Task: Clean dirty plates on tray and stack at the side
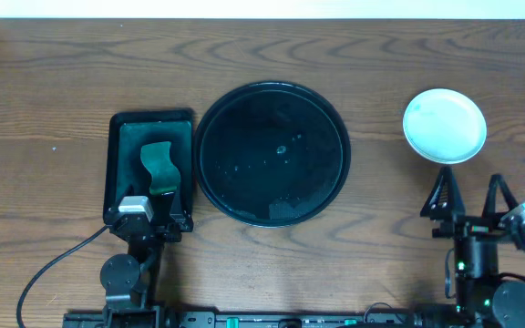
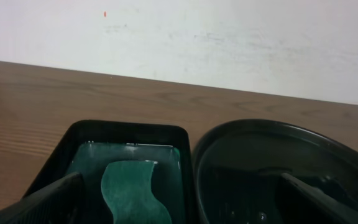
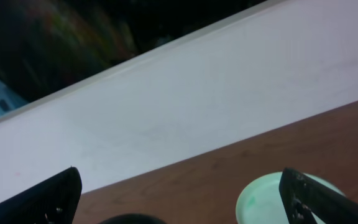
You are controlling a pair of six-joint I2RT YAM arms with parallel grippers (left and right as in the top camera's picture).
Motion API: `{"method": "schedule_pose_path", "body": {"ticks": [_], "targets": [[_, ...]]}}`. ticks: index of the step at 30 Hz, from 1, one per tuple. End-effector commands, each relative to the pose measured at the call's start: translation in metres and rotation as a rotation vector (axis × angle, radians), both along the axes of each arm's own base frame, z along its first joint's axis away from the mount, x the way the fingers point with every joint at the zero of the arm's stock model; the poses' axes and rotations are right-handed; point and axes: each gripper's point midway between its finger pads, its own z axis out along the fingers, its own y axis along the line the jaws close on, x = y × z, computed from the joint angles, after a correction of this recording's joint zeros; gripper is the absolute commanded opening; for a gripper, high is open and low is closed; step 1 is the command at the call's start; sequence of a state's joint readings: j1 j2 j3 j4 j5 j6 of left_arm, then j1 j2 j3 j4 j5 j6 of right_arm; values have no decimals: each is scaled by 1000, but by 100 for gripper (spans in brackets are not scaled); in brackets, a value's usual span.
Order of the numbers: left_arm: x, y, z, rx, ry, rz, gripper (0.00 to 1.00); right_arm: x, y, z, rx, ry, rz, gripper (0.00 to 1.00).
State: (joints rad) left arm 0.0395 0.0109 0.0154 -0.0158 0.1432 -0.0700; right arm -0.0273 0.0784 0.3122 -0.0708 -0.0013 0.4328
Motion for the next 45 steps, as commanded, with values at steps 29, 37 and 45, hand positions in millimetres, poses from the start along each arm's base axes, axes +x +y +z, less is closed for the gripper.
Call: {"method": "schedule_pose_path", "body": {"ticks": [29,37,45], "targets": [[-1,-1,-14,10,46,-8,97,22,2,-94,-82,84,8,99],[-1,-1,-14,10,46,-8,97,23,3,-128,-97,222,20,99],[-1,-1,-14,10,46,-8,97,22,11,-132,-185,232,61,99]]}}
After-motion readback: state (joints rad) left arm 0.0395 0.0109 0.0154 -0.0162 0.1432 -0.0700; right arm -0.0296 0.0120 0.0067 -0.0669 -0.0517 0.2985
